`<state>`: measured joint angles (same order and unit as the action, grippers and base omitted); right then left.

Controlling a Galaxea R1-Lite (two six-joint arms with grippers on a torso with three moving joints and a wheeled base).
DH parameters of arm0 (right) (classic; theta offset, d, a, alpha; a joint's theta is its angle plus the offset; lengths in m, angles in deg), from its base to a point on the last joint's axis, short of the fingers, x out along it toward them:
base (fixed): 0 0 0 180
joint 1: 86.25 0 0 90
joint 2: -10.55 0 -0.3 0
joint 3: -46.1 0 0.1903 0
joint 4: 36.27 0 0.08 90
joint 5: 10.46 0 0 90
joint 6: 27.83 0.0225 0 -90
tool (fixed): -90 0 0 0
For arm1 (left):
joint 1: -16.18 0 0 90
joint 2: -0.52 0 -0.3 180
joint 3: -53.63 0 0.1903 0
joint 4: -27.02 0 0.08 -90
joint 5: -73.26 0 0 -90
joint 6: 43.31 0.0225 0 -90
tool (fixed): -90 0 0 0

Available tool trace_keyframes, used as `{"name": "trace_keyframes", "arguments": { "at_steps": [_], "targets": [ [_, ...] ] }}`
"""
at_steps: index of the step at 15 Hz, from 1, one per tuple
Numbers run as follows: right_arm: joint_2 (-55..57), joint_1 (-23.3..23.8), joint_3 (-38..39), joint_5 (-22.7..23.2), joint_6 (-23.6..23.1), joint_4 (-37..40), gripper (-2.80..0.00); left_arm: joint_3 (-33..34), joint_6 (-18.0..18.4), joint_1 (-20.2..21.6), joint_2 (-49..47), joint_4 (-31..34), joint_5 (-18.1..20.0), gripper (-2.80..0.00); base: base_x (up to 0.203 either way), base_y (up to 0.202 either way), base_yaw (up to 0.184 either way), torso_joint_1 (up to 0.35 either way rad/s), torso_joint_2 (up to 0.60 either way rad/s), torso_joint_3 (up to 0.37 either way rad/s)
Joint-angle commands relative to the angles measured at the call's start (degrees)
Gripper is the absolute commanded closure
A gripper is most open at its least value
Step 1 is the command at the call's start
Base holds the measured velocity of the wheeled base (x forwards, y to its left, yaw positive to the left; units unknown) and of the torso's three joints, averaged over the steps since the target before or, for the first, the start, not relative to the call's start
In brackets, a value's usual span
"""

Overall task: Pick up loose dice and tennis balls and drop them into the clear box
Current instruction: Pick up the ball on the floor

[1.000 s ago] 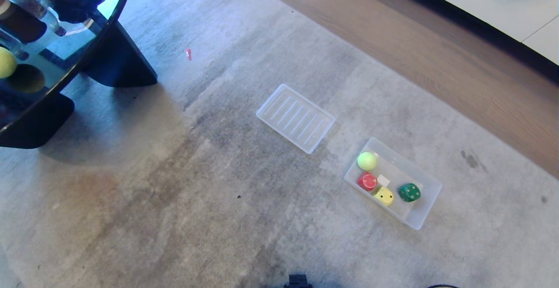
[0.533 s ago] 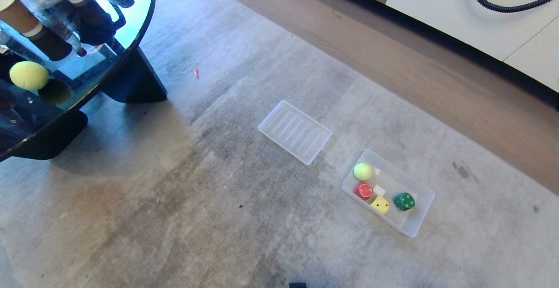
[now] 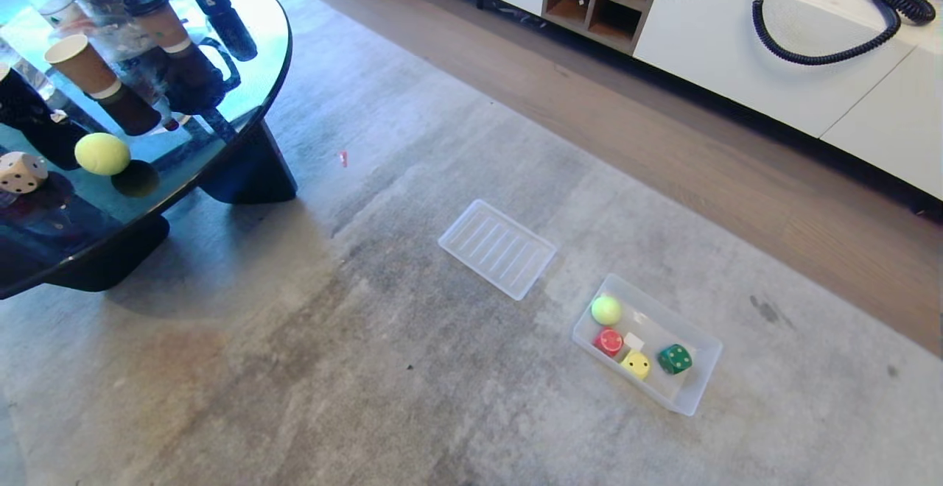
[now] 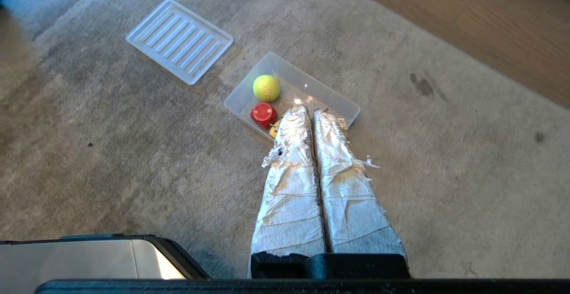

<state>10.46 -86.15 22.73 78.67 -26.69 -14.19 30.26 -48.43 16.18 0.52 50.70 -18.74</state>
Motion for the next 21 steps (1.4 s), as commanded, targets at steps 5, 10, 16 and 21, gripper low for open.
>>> {"name": "trace_keyframes", "arguments": {
  "at_steps": [5,10,16,21],
  "targets": [
    [0.1,0.0,0.4,0.0,0.0,0.0,0.0,0.0,0.0,0.0,0.0,0.0,0.0,0.0,0.0,0.0,0.0,0.003,0.0,0.204],
    [0.1,0.0,0.4,0.0,0.0,0.0,0.0,0.0,-0.1,0.0,0.0,0.0,0.0,0.0,0.0,0.0,0.0,0.003,0.0,0.205],
    [0.1,0.0,0.4,0.0,-0.1,0.0,0.0,0.0,-0.2,0.0,0.0,0.0,0.0,0.0,0.0,0.0,0.0,0.001,0.0,0.2],
    [0.1,0.0,0.4,0.0,-0.1,0.0,0.0,0.0,-0.1,0.0,0.0,0.0,0.0,0.0,0.0,0.0,0.0,0.003,0.0,0.207]
  ]
}}
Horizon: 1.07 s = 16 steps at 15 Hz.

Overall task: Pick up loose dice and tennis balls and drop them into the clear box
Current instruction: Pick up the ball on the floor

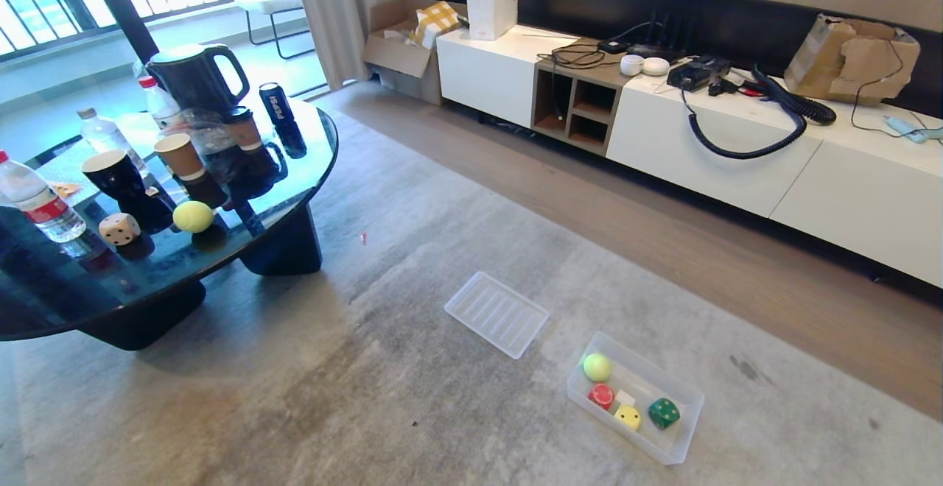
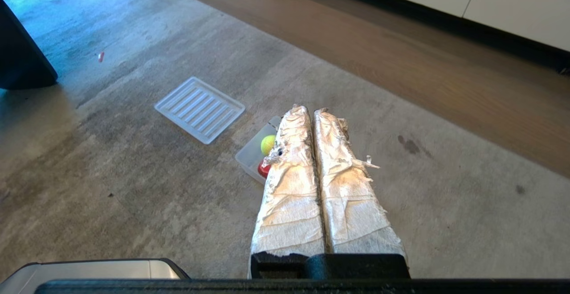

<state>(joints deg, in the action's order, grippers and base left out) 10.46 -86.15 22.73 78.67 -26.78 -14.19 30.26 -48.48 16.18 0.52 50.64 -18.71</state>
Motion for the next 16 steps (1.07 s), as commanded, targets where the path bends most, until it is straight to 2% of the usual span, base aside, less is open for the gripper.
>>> {"name": "trace_keyframes", "arguments": {
  "at_steps": [1,12,16],
  "targets": [
    [0.1,0.0,0.4,0.0,0.0,0.0,0.0,0.0,-0.1,0.0,0.0,0.0,0.0,0.0,0.0,0.0,0.0,0.005,0.0,0.204],
    [0.1,0.0,0.4,0.0,0.0,0.0,0.0,0.0,0.0,0.0,0.0,0.1,-0.1,0.0,0.0,0.0,0.0,0.001,0.0,0.204],
    [0.1,0.0,0.4,0.0,-0.1,0.1,0.0,0.0,0.5,0.0,0.0,0.2,0.0,0.0,0.0,0.0,0.0,0.003,0.0,0.073]
  ]
}}
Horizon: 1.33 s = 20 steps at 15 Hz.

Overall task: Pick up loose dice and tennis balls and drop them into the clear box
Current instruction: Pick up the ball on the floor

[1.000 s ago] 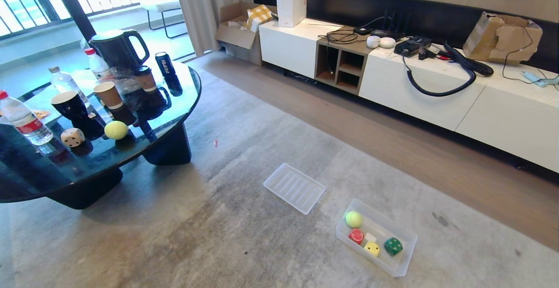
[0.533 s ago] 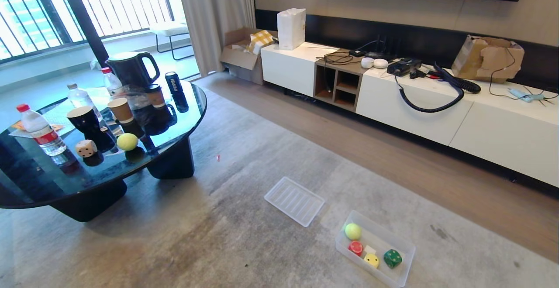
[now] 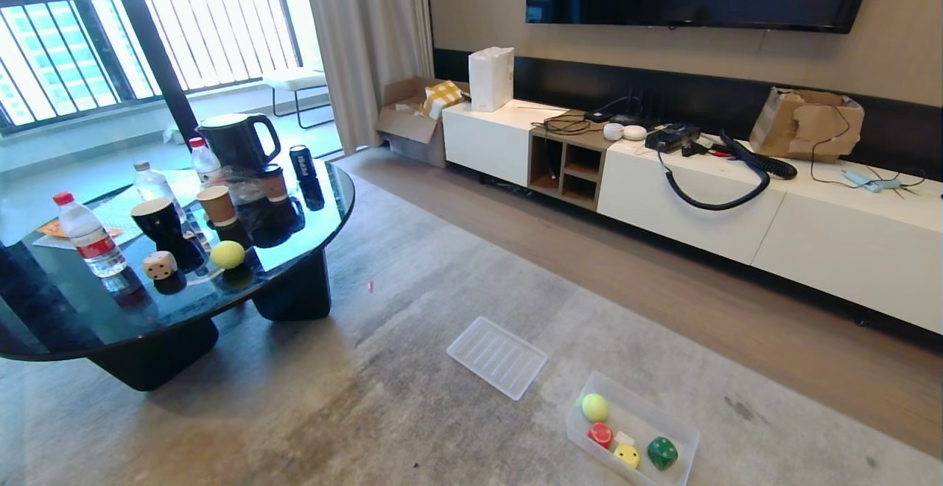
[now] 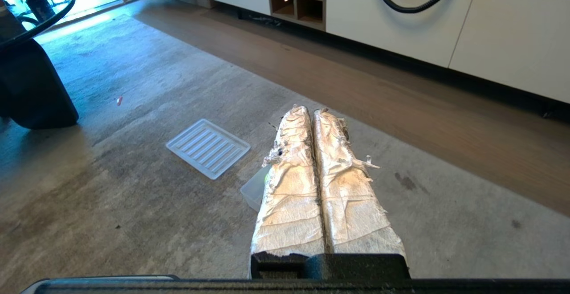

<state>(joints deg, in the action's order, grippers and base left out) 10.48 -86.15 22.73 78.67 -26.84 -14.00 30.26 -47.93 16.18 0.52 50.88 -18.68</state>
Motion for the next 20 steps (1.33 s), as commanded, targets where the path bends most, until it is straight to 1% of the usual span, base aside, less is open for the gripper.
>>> {"name": "trace_keyframes", "arguments": {
  "at_steps": [1,3,5,20],
  "targets": [
    [0.1,0.0,0.4,0.0,0.0,0.0,0.0,0.0,0.0,0.0,0.0,0.0,-0.1,0.0,0.0,0.0,0.0,0.004,-0.09,-0.02],
    [0.1,-0.1,0.4,0.0,0.0,0.0,0.0,0.0,0.0,0.0,0.0,0.0,-0.1,0.0,0.0,0.0,0.0,0.032,-0.16,-0.11],
    [0.1,-0.1,0.4,0.0,0.0,0.0,0.0,0.0,0.0,0.0,0.0,0.0,-0.1,0.0,0.004,-0.004,0.104,0.015,-0.05,-0.03],
    [0.1,0.0,0.4,0.0,0.0,-0.1,0.0,0.0,-0.1,0.0,0.0,0.0,-0.1,0.0,0.0,-0.008,0.165,0.006,0.0,-0.003]
  ]
}}
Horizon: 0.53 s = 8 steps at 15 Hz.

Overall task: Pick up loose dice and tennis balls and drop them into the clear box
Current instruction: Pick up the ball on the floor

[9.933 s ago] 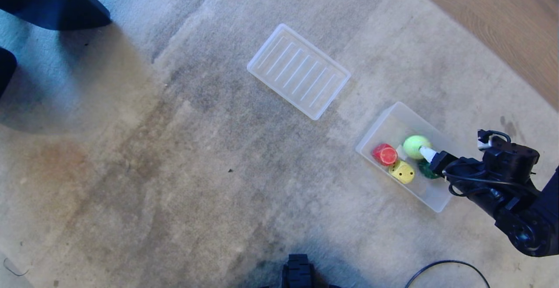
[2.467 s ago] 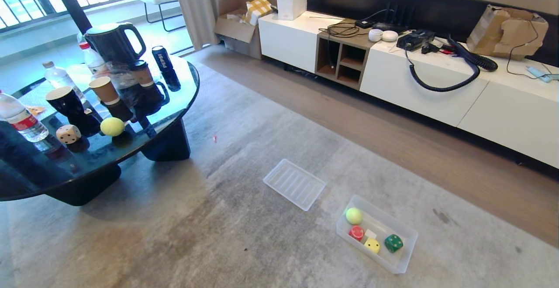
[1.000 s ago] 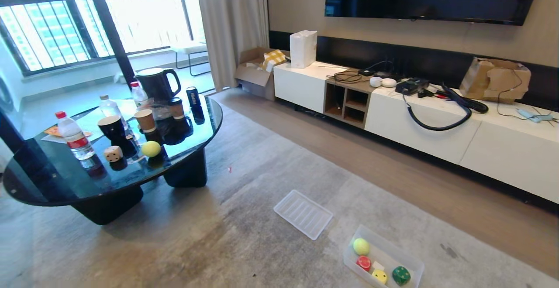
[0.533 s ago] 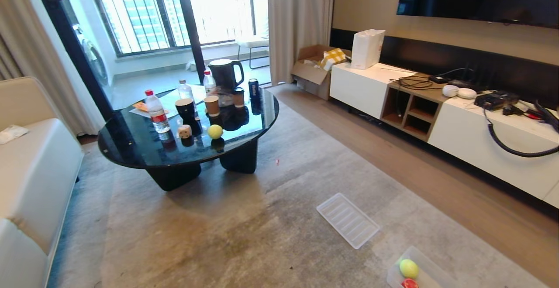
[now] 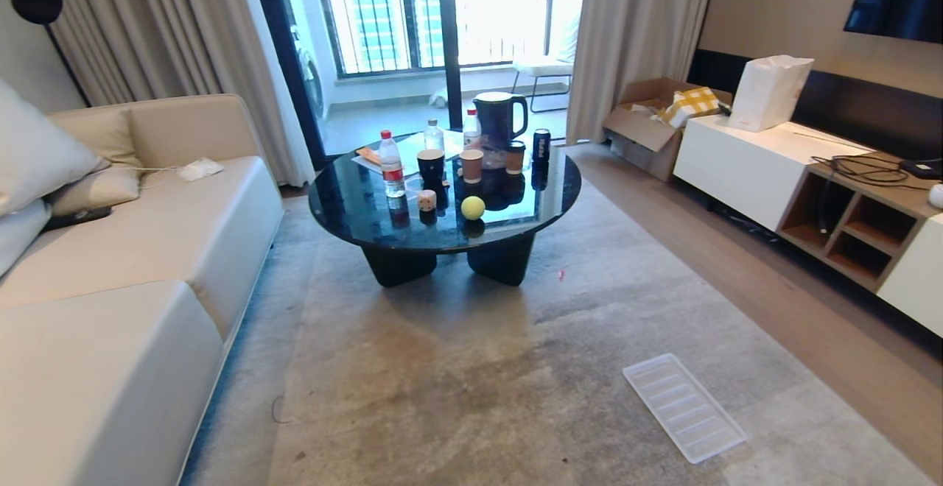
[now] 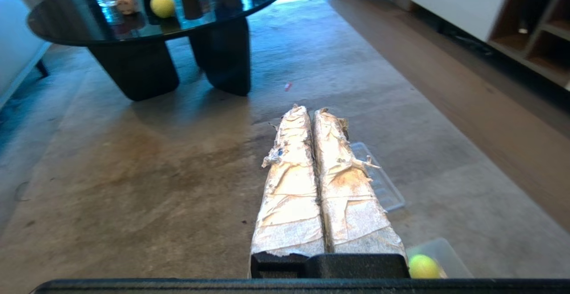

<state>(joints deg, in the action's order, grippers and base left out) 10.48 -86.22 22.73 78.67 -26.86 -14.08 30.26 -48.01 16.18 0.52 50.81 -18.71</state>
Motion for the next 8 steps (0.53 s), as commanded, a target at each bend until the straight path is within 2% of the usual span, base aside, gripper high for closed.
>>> {"name": "trace_keyframes", "arguments": {
  "at_steps": [1,5,6,8],
  "targets": [
    [0.1,0.0,0.4,0.0,0.0,0.0,0.0,0.0,0.0,0.0,0.0,0.0,0.0,0.0,0.0,-0.012,0.169,0.002,0.0,-0.001],
    [0.1,0.1,0.4,0.2,0.0,-0.2,0.0,0.0,0.0,0.0,0.0,0.0,0.0,0.0,0.001,-0.006,0.155,0.002,0.0,0.003],
    [0.1,0.1,0.4,0.2,0.0,-0.2,0.0,0.0,0.0,0.0,0.0,0.0,0.0,0.0,-0.001,-0.001,0.092,-0.001,0.0,0.001],
    [0.1,0.1,0.4,0.2,0.0,-0.2,0.0,0.0,-0.1,0.0,0.0,-0.1,0.0,0.0,0.0,0.0,0.0,0.0,0.0,0.0]
  ]
}}
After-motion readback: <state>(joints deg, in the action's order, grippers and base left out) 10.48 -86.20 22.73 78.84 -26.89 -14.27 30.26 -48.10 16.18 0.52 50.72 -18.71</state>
